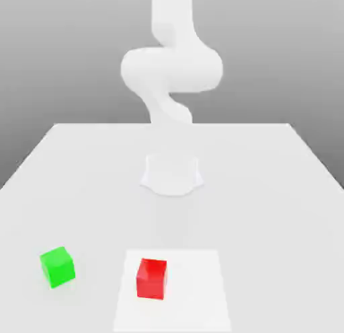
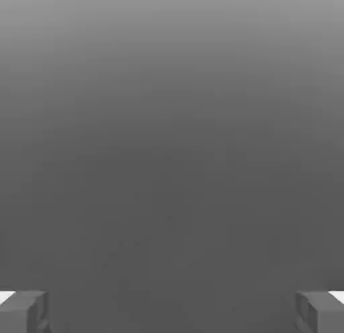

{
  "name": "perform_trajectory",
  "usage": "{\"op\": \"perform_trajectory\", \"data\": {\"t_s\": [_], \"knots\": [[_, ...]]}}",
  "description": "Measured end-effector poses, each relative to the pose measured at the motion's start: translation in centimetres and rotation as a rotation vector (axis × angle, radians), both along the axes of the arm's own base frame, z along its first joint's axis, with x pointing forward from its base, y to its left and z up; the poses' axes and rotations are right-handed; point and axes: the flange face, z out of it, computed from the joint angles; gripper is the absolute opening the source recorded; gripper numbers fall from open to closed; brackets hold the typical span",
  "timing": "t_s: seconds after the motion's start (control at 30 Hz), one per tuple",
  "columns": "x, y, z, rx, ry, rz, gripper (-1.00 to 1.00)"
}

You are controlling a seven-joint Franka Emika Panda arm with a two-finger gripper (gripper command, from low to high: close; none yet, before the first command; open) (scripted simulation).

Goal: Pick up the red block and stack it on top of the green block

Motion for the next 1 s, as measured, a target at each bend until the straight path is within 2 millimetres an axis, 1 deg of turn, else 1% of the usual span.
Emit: {"op": "perform_trajectory", "data": {"t_s": [0.07,0.17,0.23,0.33,0.4,0.5,0.57,0.67,0.73,0.87,0.9,1.0], "knots": [[2.5,-0.4,-4.4,0.003,0.072,-0.011,0.00],[5.3,-0.9,-10.9,0.008,0.174,-0.026,0.00],[6.5,-1.3,-15.4,0.012,0.241,-0.036,0.00],[7.5,-1.8,-22.1,0.018,0.342,-0.051,0.00],[7.6,-2.2,-26.5,0.023,0.409,-0.061,0.00],[6.9,-2.7,-33.0,0.030,0.510,-0.077,0.00],[5.9,-2.9,-37.2,0.035,0.576,-0.087,0.00],[3.7,-3.3,-43.1,0.045,0.677,-0.105,0.00],[3.0,-3.4,-45.9,0.046,0.706,-0.107,0.00],[2.8,-3.3,-50.4,0.047,0.714,-0.108,0.00],[2.7,-3.3,-51.3,0.047,0.715,-0.108,-1.00],[2.7,-3.3,-51.3,0.047,0.715,-0.108,-1.00]]}}
